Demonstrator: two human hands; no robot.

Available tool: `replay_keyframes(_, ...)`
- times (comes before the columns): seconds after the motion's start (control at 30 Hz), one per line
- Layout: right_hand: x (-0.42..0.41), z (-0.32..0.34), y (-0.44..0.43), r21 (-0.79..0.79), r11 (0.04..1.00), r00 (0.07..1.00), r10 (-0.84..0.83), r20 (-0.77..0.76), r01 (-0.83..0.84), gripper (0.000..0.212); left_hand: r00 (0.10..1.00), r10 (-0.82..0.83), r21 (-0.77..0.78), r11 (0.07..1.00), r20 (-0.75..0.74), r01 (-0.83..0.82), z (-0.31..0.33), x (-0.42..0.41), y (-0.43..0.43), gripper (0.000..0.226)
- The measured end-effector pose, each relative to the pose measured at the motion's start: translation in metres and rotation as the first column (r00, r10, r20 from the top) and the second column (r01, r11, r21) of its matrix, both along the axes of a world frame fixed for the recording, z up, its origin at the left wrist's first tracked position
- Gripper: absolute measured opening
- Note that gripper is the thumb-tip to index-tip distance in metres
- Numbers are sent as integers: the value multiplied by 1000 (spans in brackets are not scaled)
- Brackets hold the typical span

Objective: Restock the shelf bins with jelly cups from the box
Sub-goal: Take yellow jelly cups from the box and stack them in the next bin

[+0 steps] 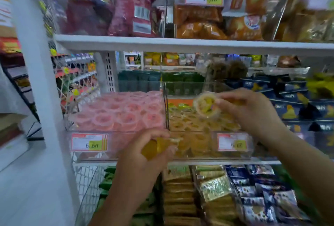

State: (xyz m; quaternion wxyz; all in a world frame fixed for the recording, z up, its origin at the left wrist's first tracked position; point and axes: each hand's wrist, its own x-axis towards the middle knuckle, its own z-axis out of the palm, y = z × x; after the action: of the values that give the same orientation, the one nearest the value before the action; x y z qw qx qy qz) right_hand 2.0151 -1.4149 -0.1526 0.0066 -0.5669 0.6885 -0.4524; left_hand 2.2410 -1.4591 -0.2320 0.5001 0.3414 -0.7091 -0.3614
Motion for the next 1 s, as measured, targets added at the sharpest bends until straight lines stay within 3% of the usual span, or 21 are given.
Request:
replay_keyframes(0.13, -15, 19, -94, 247, 969, 995, 11, -101, 14, 25, 996, 93, -69, 993, 10, -92, 24, 3, -20, 18)
replay_keyframes(0.2, -24, 15, -141, 360, 932, 998, -4, -70, 29, 27, 992, 129, -111, 986, 10, -128, 31, 4, -29, 21)
replay_keyframes(0.3, -30, 8, -187, 477, 876, 989, -1, -147, 72, 27, 986, 165, -154, 975, 17, -160, 42, 9, -35, 28)
replay_keyframes(0.5, -42, -15, -239, 589, 808, 1000, 11, -10, -3, 20, 979, 204, -161, 967, 16, -199, 57, 17, -42, 36)
replay_keyframes(0.7, -46, -30, -253, 700, 715, 975, 160, -152, -8, 44, 989, 142, -193, 973, 47, -131, 60, 11, -56, 36)
replay_keyframes(0.87, -68, -11, -245, 695, 715, 985, 159, -61, -72, 25, 991, 130, -194, 974, 36, -120, 59, 9, -63, 30)
replay_keyframes(1.0, -77, -12, -244, 730, 675, 978, 201, -47, -104, 25, 993, 109, -175, 980, 53, -98, 54, 6, -62, 29)
